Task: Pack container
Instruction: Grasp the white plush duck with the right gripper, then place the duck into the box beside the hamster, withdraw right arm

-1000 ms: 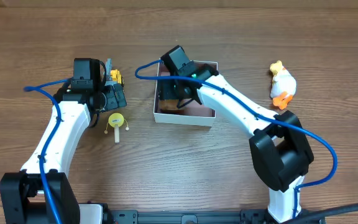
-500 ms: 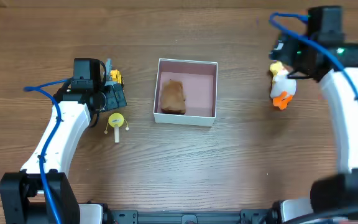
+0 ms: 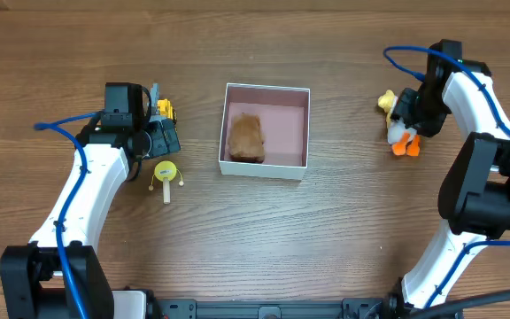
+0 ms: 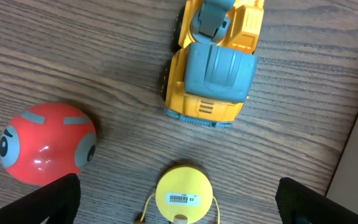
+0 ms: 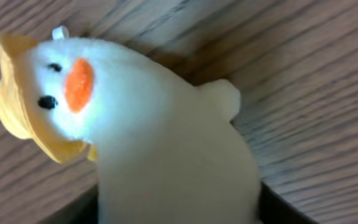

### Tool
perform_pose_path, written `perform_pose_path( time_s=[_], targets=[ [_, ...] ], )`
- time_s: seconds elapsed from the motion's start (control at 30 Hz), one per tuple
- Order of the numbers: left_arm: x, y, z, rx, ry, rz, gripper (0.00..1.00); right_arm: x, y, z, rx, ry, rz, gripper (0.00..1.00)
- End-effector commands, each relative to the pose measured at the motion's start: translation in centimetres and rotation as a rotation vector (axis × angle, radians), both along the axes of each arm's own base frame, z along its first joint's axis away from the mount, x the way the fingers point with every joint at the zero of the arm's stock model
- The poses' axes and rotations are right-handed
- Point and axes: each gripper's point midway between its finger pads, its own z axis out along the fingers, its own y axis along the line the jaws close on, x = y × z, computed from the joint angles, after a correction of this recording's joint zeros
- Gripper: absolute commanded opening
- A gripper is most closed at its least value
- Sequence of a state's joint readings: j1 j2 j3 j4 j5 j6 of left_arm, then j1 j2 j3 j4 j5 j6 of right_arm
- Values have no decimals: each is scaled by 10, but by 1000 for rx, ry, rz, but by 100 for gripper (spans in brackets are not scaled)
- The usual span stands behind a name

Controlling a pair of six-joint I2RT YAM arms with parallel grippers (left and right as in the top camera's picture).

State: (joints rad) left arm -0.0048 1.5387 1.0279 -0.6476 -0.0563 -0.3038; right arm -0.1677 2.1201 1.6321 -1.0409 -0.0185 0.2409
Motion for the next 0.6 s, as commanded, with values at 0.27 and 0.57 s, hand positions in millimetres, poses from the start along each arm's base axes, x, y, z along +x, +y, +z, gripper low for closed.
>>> perform_pose_path(
  time_s=[0.27,0.57],
  targets=[
    [7,3,7,13,-19,-9,100,-25,64,113,74,-154,105,4],
    [7,3,7,13,-19,-9,100,-65,243,179,140,-368,265,4]
  ],
)
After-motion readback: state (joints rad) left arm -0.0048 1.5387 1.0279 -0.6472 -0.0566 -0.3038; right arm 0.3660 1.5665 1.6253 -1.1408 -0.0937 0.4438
